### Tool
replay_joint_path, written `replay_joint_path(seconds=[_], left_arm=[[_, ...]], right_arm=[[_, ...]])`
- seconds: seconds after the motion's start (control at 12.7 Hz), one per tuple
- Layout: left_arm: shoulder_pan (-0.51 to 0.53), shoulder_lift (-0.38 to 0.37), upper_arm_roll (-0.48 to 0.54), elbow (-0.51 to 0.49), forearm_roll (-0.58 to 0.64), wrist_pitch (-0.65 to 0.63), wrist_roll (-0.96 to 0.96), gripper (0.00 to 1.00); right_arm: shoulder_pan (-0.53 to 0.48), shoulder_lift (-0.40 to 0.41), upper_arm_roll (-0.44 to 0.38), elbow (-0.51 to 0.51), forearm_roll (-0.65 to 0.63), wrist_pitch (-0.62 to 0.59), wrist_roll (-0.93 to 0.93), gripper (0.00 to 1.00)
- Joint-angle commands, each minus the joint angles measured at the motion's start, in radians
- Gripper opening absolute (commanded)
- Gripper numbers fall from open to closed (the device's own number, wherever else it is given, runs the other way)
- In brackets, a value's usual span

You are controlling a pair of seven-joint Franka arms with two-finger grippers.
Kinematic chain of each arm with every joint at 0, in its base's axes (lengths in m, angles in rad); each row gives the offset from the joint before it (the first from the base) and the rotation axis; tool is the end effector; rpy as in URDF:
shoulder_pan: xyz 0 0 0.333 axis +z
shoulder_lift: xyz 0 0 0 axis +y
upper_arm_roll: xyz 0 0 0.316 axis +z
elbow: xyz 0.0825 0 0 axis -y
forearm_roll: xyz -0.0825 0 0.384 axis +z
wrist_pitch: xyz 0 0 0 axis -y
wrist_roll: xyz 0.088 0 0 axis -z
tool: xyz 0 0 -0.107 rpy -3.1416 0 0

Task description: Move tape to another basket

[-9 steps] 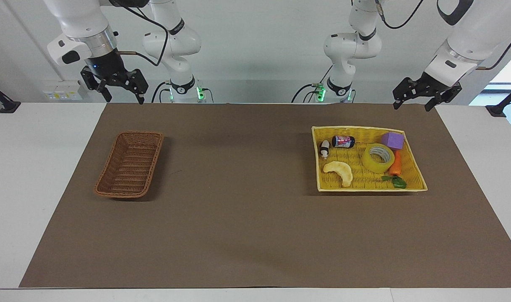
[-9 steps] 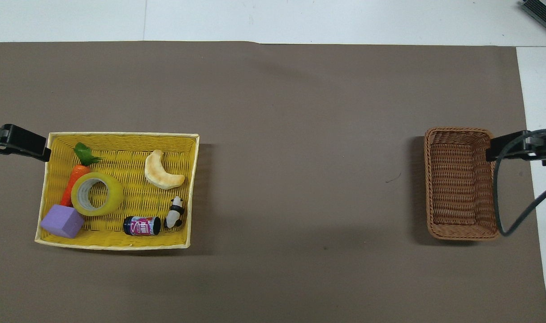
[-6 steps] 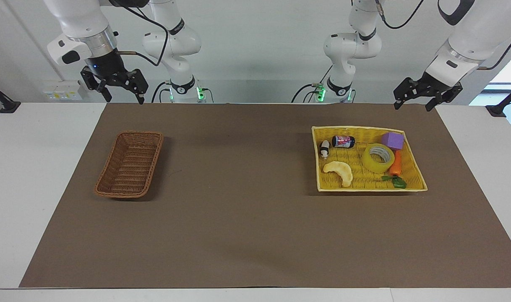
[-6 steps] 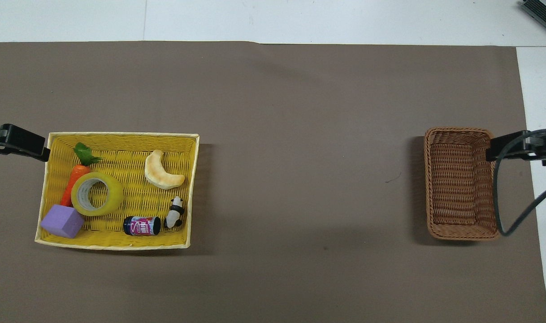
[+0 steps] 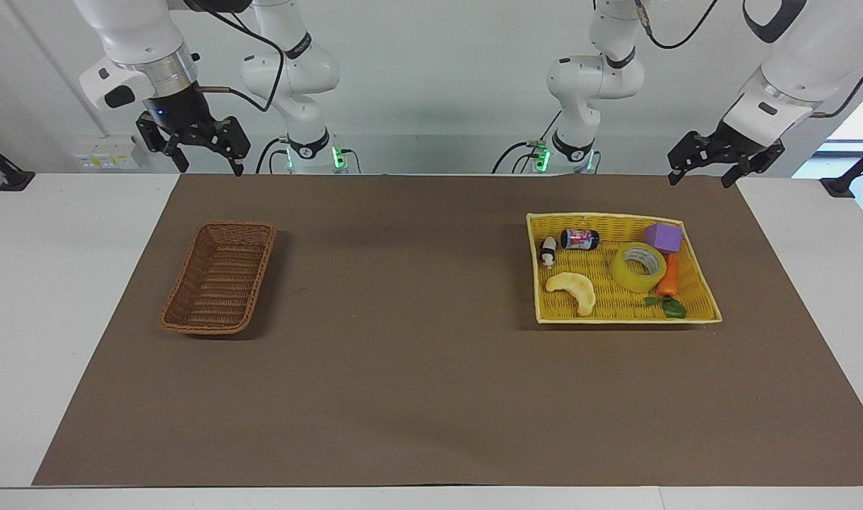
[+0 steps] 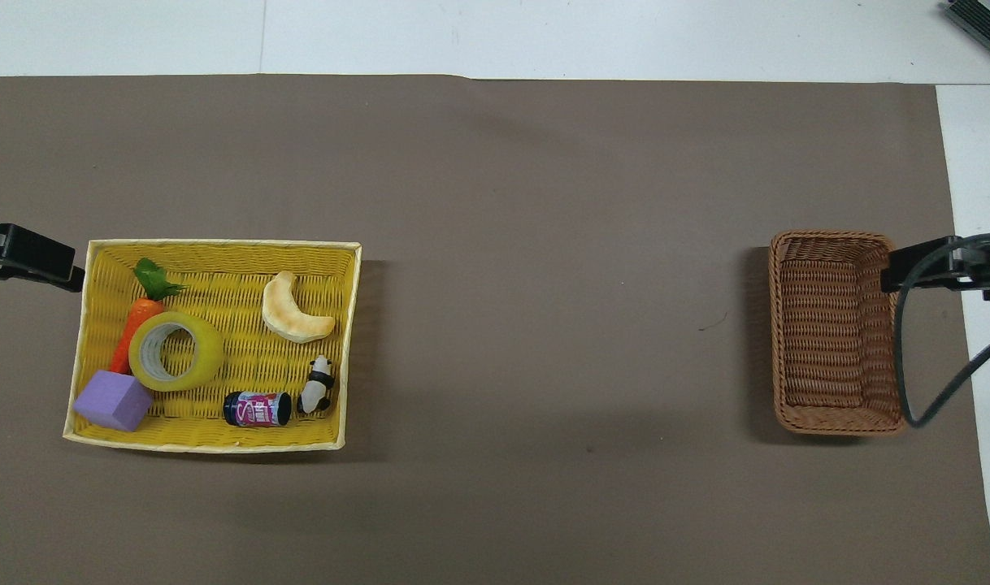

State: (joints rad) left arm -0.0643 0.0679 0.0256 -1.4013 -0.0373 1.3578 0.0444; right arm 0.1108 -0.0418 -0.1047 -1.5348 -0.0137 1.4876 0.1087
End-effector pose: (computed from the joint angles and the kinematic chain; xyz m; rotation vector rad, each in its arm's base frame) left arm 0.5523 -0.0266 0.6477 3.0983 -0.1378 -0.1727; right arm 0.5332 0.0003 0.6567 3.1278 -0.1622 -0.0080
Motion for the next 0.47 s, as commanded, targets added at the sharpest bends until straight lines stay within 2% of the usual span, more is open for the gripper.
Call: replay_joint_path(seconds=[0.0, 0.39], left_arm=[[0.011, -0.043, -0.006, -0.060, 0.005, 0.027, -0.014, 1.00], [0.023, -0.054, -0.006, -0.097, 0.005, 0.075, 0.003, 1.00]], right_arm=[[-0.017, -0.017, 0.003, -0.019, 0.018, 0.005, -0.035, 1.00], [-0.017, -0.017, 0.003, -0.022, 0.020, 0.006, -0.035, 1.00]])
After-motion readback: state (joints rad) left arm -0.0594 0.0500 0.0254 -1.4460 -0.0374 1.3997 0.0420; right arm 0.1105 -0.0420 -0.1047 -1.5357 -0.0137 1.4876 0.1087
